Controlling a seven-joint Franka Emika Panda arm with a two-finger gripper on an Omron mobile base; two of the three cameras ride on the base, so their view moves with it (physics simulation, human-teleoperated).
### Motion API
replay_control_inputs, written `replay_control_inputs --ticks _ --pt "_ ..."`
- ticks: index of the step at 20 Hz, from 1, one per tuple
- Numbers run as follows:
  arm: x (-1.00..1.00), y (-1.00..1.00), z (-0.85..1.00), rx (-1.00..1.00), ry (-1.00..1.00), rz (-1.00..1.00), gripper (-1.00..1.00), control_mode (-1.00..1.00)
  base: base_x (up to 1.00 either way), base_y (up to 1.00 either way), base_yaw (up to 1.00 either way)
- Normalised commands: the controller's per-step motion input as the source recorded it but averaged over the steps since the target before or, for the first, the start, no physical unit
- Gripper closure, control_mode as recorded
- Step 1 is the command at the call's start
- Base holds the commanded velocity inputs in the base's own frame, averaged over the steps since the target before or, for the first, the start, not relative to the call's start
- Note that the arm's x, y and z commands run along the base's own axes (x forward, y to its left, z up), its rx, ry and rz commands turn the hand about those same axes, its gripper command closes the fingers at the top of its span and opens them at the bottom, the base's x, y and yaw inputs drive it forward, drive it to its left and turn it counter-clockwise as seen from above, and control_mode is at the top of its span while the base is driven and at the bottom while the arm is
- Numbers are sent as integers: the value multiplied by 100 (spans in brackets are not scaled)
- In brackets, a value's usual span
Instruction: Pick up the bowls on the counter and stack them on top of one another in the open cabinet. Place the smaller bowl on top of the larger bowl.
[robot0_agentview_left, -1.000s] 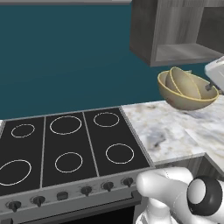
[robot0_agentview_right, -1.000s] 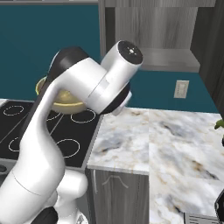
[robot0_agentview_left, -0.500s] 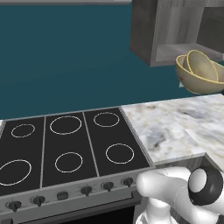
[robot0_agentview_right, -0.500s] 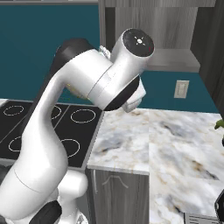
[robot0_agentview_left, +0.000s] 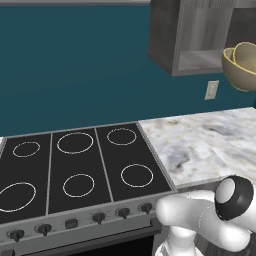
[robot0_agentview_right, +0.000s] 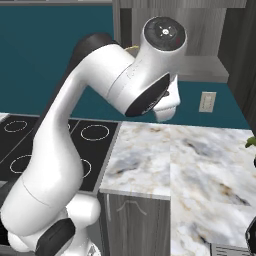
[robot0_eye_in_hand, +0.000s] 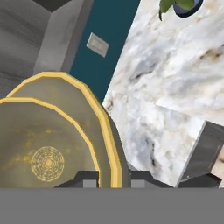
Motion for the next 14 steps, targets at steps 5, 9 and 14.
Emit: replay_control_inputs --ticks 5,9,14 --pt "1 -25 16 3 -5 -19 100 -100 0 0 0" --pt "12 0 0 0 -3 0 100 -100 0 0 0" --pt "49 2 1 1 -2 -3 100 -100 0 0 0"
